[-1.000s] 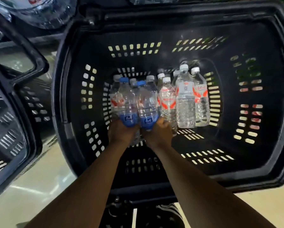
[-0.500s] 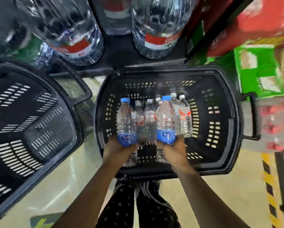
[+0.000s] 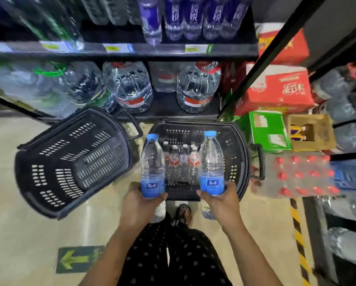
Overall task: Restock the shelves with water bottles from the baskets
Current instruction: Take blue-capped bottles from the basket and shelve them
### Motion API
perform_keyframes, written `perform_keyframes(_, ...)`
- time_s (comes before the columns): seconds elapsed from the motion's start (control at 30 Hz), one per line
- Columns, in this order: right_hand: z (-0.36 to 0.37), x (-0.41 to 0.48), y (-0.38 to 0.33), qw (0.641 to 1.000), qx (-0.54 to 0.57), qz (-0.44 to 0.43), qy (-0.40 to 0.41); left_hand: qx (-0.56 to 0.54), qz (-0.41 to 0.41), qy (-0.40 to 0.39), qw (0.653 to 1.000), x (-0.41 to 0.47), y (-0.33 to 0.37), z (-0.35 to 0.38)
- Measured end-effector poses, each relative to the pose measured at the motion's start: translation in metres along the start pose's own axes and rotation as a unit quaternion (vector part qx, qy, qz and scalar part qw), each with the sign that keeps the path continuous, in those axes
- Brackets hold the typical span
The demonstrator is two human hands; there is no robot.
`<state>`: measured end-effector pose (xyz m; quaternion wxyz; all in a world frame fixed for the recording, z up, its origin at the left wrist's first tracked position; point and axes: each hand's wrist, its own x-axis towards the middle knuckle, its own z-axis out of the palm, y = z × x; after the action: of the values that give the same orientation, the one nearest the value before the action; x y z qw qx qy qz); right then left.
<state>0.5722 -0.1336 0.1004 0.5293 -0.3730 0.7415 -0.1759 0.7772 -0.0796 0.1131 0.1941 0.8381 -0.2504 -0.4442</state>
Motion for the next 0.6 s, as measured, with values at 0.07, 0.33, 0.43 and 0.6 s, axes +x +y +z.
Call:
perform_keyframes(0.07, -0.010, -0.023, -0.014, 1.000, 0.005, -0.018, -0.014, 0.018, 0.017, 0.009, 1.000, -0.024, 0.006, -0.014)
perform_keyframes(0.33, -0.029, -0.090, -0.048, 0.994, 0.027, -0.074, -0.071, -0.023, 0.058, 0.060, 0.996, -0.103, 0.015, -0.056)
perform_keyframes(0.43, -0.026, -0.106, -0.059, 0.988, 0.014, -0.109, -0.106, -0.027, 0.075, 0.060, 0.995, -0.119, 0.014, -0.074)
perform_keyframes(0.6, -0.009, -0.128, -0.078, 0.986, 0.014, -0.118, -0.120, -0.050, 0.095, 0.067, 0.992, -0.130, 0.008, -0.109)
